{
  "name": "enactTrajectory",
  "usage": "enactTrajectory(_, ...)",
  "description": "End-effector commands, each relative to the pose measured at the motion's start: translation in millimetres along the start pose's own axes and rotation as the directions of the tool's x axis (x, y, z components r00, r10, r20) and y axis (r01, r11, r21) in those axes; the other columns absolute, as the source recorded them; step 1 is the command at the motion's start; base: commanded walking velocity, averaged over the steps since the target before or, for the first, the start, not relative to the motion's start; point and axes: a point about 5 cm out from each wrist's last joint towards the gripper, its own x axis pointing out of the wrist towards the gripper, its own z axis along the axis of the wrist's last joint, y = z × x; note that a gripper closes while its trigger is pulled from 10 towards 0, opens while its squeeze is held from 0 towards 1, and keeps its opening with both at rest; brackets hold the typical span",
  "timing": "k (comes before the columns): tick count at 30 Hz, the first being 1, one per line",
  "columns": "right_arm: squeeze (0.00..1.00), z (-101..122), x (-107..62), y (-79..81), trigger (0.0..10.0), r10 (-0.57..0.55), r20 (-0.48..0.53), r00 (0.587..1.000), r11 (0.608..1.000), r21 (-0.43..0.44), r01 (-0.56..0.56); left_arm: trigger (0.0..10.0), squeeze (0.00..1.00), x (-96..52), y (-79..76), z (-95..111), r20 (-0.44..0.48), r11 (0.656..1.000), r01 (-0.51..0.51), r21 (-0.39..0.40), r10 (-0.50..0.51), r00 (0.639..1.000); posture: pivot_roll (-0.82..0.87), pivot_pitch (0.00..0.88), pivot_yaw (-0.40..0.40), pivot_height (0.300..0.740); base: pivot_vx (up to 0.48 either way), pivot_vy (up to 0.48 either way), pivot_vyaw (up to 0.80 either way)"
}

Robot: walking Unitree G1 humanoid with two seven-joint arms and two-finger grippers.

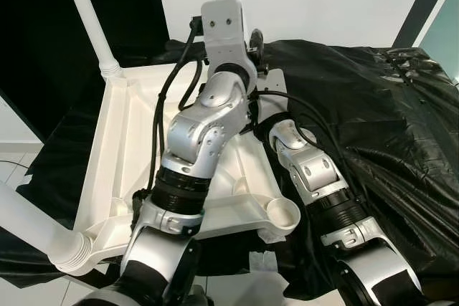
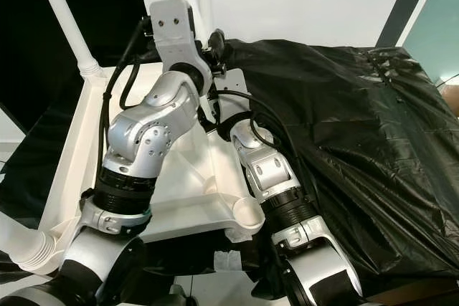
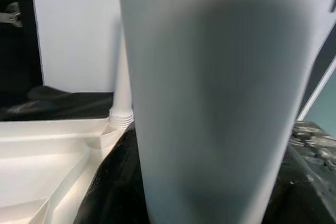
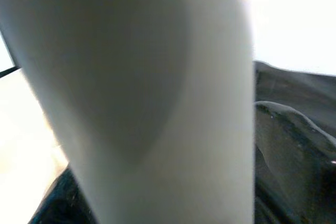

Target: Building children table

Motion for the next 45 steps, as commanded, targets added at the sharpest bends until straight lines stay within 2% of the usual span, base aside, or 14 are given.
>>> enactTrajectory(1,0.0,2.6,2.3,12.8,10.0,0.03,0.017,0.999,0.999,-0.029,-0.029,10.0,0.0,-1.0,-24.6,-4.4,-0.032,0.996,0.088,0.005,-0.088,0.996,0.18,0.033,-0.003,0.74,0.0,0.0,0.0)
enactTrajectory(7,0.0,5.4,2.0,17.1,4.9,0.035,0.047,0.998,0.997,-0.075,-0.032,10.0,0.0,-0.6,-28.7,-5.1,-0.031,0.996,0.091,0.005,-0.091,0.995,0.17,0.033,-0.003,0.74,0.0,0.0,0.0)
enactTrajectory(8,0.0,5.8,2.1,17.7,0.0,0.032,0.056,0.998,0.995,-0.095,-0.027,10.0,0.0,-0.1,-30.1,-5.6,-0.033,0.996,0.089,0.011,-0.089,0.996,0.17,0.033,-0.003,0.74,0.0,0.0,0.0)
enactTrajectory(19,0.0,2.2,1.3,11.6,0.0,0.011,0.049,0.999,0.997,-0.075,-0.007,10.0,0.0,0.5,-29.1,-4.9,-0.022,0.996,0.079,0.035,-0.079,0.997,0.17,0.033,-0.002,0.74,0.0,0.0,0.0)
enactTrajectory(20,0.0,1.0,1.2,8.8,2.2,0.007,0.044,0.999,0.998,-0.069,-0.003,10.0,0.0,0.6,-28.0,-4.3,-0.018,0.996,0.081,0.042,-0.081,0.997,0.17,0.033,-0.002,0.74,0.0,0.0,0.0)
enactTrajectory(22,0.0,-0.2,1.1,5.4,2.2,0.005,0.039,0.999,0.998,-0.062,-0.002,10.0,0.0,0.5,-26.7,-4.0,-0.017,0.995,0.092,0.047,-0.091,0.996,0.17,0.033,-0.002,0.74,0.0,0.0,0.0)
enactTrajectory(23,0.0,-1.3,0.6,0.9,10.0,0.012,0.033,0.999,0.999,-0.052,-0.01,10.0,0.0,-3.1,-28.5,-1.7,0.004,0.981,0.192,0.029,-0.192,0.981,0.17,0.033,-0.002,0.74,0.0,0.0,0.0)
enactTrajectory(24,0.0,-1.3,0.6,0.9,10.0,0.012,0.033,0.999,0.999,-0.052,-0.01,10.0,0.0,-3.1,-28.5,-1.7,0.004,0.981,0.192,0.029,-0.192,0.981,0.17,0.033,-0.002,0.74,0.0,0.0,0.0)
enactTrajectory(25,0.0,-2.3,-0.3,-3.9,10.0,0.023,0.03,0.999,0.999,-0.041,-0.022,10.0,1.0,-7.9,-29.5,-1.3,0.011,0.956,0.292,0.016,-0.293,0.956,0.17,0.026,0.0,0.74,0.0,0.0,0.0)
enactTrajectory(28,0.0,-4.2,-3.2,-15.2,10.0,0.076,0.032,0.997,0.997,-0.019,-0.076,10.0,1.0,-15.1,-26.1,-3.2,0.013,0.911,0.41,0.046,-0.411,0.911,0.17,0.026,0.0,0.74,0.0,0.0,0.0)
enactTrajectory(29,0.0,-4.9,-4.3,-19.4,10.0,0.106,0.034,0.994,0.994,-0.012,-0.106,10.0,0.15,-17.5,-24.6,-4.3,0.01,0.892,0.449,0.053,-0.45,0.893,0.16,0.02,0.0,0.74,0.0,0.0,0.0)
enactTrajectory(30,0.0,-5.0,-5.9,-23.0,10.0,0.145,0.042,0.989,0.989,-0.013,-0.145,10.0,0.0,-21.2,-24.2,-4.8,0.009,0.864,0.5,0.058,-0.502,0.865,0.16,0.02,0.0,0.74,0.0,0.0,0.0)
enactTrajectory(43,0.0,2.9,-16.4,-40.1,10.0,0.451,0.084,0.889,0.888,0.057,-0.456,10.0,0.0,-51.1,-17.0,-1.8,-0.003,0.644,0.764,0.023,-0.765,0.644,0.17,0.022,-0.002,0.74,0.0,0.0,0.0)
enactTrajectory(45,0.0,6.1,-21.9,-42.9,10.0,0.562,0.093,0.822,0.822,0.042,-0.568,10.0,0.0,-63.7,-15.1,6.3,0.02,0.56,0.828,-0.01,-0.828,0.56,0.17,0.022,-0.004,0.74,0.0,0.0,0.0)
